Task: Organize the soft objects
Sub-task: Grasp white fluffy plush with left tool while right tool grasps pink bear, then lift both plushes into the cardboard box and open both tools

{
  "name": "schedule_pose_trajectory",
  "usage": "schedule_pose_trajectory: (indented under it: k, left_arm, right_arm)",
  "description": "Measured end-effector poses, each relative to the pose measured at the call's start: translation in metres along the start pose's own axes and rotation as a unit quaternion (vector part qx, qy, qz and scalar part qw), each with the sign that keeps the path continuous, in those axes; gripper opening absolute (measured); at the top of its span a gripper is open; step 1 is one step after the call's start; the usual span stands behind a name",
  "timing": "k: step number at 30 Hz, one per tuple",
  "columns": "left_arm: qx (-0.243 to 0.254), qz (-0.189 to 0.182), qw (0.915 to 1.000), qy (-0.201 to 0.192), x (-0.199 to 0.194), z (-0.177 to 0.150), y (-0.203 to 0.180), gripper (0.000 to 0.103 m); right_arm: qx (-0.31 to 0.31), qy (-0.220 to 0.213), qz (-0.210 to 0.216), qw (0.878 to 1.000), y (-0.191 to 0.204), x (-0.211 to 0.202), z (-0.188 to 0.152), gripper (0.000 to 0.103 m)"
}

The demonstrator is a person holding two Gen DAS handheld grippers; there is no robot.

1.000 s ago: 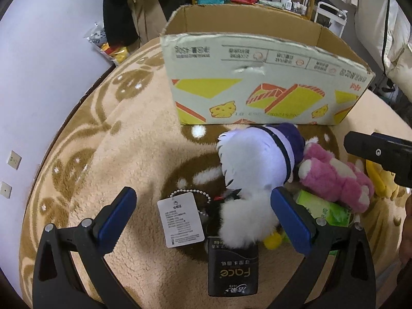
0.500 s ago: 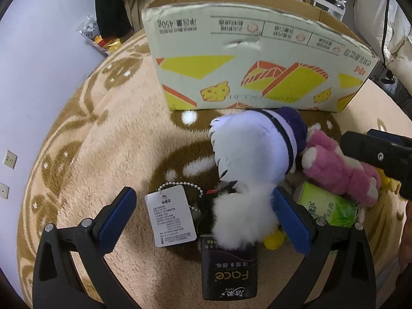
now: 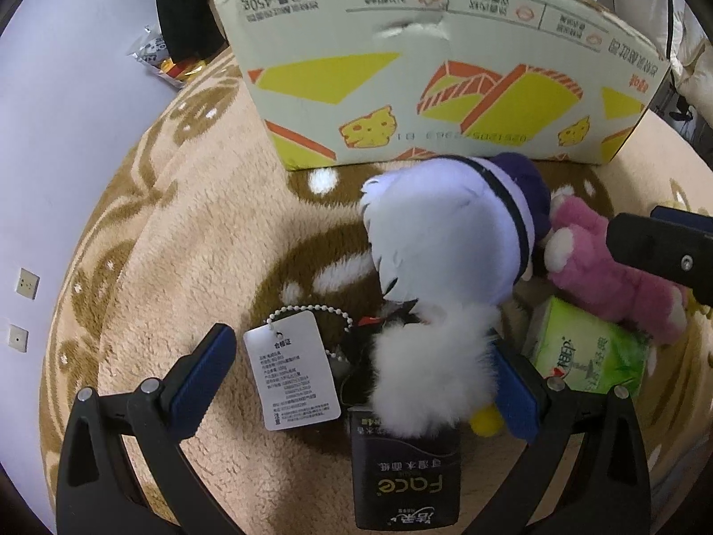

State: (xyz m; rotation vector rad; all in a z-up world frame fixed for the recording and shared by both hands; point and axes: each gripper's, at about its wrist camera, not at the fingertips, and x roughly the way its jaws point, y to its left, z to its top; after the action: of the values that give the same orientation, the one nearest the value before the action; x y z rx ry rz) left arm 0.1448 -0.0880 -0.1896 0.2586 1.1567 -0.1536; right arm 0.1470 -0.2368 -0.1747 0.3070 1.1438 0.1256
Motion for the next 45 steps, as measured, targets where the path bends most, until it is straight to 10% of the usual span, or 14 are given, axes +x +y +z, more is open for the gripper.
schedule_pose_trajectory:
  k: [10,26,32,45]
  left_arm:
    - [-0.001,0.014,0.9998,-0.010,0.006,-0.003,-0.001,0.099]
    - [-0.009,-0.031,0.9994,-0.011,-0.015,-0.011,-0.003,0.034]
    - [-0.049,-0.075,0.9959,-0.008,-0.025,-0.014,0.014,0.031]
    - [-0.037,-0.021,0.9958,-0.081,-0.075,-0.013,0.017,0.032]
  right_arm:
    - [-0.050,0.032,-0.024,0.998,0.016,0.016,-0.005,0.103]
    - [-0.036,0.035,-0.012,0.999,0.009,0.013,-0.007,0.081]
    - [-0.004,0.020,0.001,1.000,-0.001,0.001,-0.004,0.071]
    - [0.006,-0.048,0.024,0.999,-0.006,-0.048,-0.001,0.068]
